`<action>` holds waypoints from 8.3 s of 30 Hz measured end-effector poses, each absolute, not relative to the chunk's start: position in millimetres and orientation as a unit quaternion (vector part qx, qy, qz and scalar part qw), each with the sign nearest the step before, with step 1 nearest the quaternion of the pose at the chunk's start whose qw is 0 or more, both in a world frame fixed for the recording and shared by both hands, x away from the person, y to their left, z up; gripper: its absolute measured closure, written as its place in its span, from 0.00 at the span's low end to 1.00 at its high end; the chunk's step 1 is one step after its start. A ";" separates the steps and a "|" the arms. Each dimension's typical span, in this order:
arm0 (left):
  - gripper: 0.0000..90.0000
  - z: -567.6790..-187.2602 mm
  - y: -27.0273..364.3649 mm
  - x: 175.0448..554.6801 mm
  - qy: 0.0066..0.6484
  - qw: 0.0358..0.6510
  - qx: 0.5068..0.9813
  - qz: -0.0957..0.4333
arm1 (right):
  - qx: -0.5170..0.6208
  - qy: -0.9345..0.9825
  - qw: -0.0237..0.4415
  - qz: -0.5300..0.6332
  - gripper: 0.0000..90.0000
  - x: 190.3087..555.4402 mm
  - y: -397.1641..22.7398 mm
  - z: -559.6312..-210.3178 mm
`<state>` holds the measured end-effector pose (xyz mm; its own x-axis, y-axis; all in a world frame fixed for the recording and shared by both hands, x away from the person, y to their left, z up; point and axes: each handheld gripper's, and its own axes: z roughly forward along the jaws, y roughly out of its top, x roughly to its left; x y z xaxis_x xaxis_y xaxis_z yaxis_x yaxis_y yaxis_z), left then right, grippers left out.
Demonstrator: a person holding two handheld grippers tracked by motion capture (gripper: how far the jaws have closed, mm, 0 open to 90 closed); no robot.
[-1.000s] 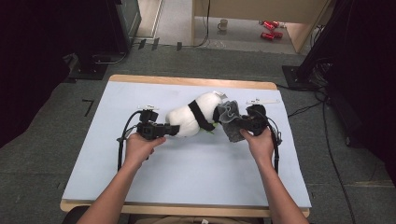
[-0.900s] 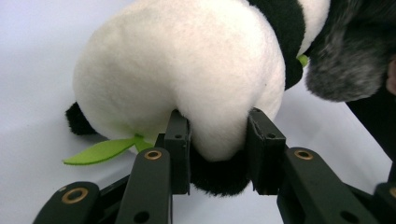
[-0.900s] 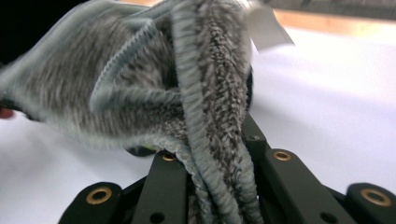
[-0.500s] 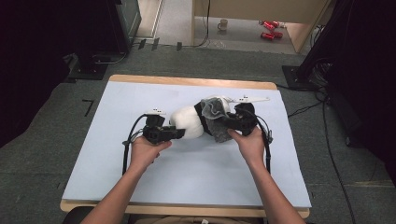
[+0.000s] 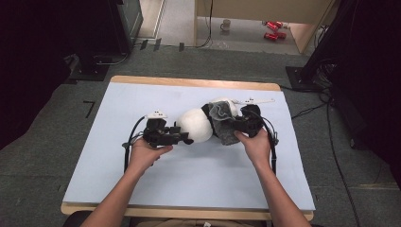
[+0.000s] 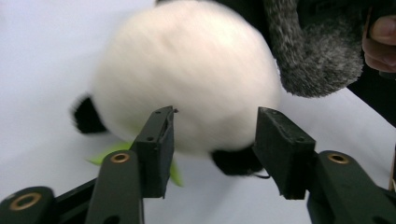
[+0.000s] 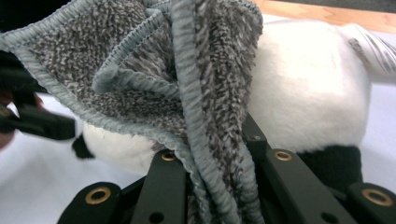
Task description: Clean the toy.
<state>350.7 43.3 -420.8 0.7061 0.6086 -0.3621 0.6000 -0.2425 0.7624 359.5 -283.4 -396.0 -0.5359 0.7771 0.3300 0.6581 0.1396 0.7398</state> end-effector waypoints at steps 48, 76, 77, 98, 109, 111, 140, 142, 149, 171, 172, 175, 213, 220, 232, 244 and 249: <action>0.73 -451.5 -13.5 372.9 0.239 0.449 0.860 -0.042 | 0.534 0.719 0.079 0.437 0.86 350.5 -307.2 -423.1; 0.85 -428.3 43.9 349.6 0.341 0.490 0.801 0.049 | 0.432 0.740 0.036 0.514 0.86 343.2 -236.5 -374.7; 0.85 -428.7 43.7 350.0 0.342 0.487 0.802 0.049 | 0.428 0.742 0.035 0.515 0.86 341.4 -233.3 -374.2; 0.83 -430.6 41.0 361.4 0.387 0.478 0.788 -0.023 | 0.391 0.793 0.011 0.466 0.87 321.5 -190.0 -416.4; 0.83 -430.3 37.7 367.5 0.387 0.476 0.789 -0.029 | 0.398 0.803 0.007 0.443 0.87 320.0 -198.0 -441.0; 0.83 -429.7 38.2 368.2 0.387 0.479 0.788 -0.030 | 0.403 0.807 0.006 0.433 0.87 320.2 -198.3 -445.6; 0.82 -432.5 35.1 363.0 0.371 0.479 0.795 -0.034 | 0.396 0.780 0.026 0.484 0.87 318.1 -213.0 -387.5; 0.82 -431.7 34.3 361.3 0.371 0.478 0.795 -0.038 | 0.399 0.780 0.031 0.481 0.87 320.8 -212.6 -391.3; 0.83 -436.2 35.6 363.3 0.377 0.447 0.810 -0.037 | 0.400 0.788 0.010 0.468 0.87 328.0 -211.7 -417.0; 0.84 -433.9 44.6 369.3 0.387 0.443 0.808 -0.041 | 0.391 0.830 -0.008 0.399 0.87 327.5 -196.5 -458.7; 0.84 -433.4 44.9 369.1 0.385 0.442 0.809 -0.038 | 0.392 0.832 -0.009 0.392 0.87 327.7 -195.7 -460.4; 0.84 -431.4 48.6 369.3 0.384 0.452 0.805 -0.035 | 0.394 0.845 -0.006 0.363 0.87 328.9 -193.2 -464.9; 0.90 -431.1 162.6 387.8 0.426 0.426 0.798 0.030 | 0.529 0.766 0.043 0.362 0.86 373.4 -300.7 -444.7; 0.90 -438.1 171.3 386.4 0.424 0.442 0.790 0.019 | 0.557 0.753 0.053 0.346 0.85 382.8 -318.9 -458.2; 0.79 -439.7 175.4 383.8 0.405 0.471 0.784 0.020 | 0.561 0.754 0.048 0.339 0.53 390.1 -329.5 -472.9; 0.64 -440.3 179.2 382.8 0.414 0.473 0.777 0.030 | 0.556 0.754 0.040 0.347 0.36 391.2 -332.0 -470.7; 0.62 -441.0 179.3 383.1 0.414 0.474 0.776 0.032 | 0.563 0.741 0.041 0.363 0.36 390.5 -338.5 -466.8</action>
<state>383.1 179.3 -441.0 0.6548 0.6730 -0.3439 0.6132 -0.2072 0.7623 390.5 -338.5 -466.8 -0.3624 0.8642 0.3489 0.8054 0.1020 0.5839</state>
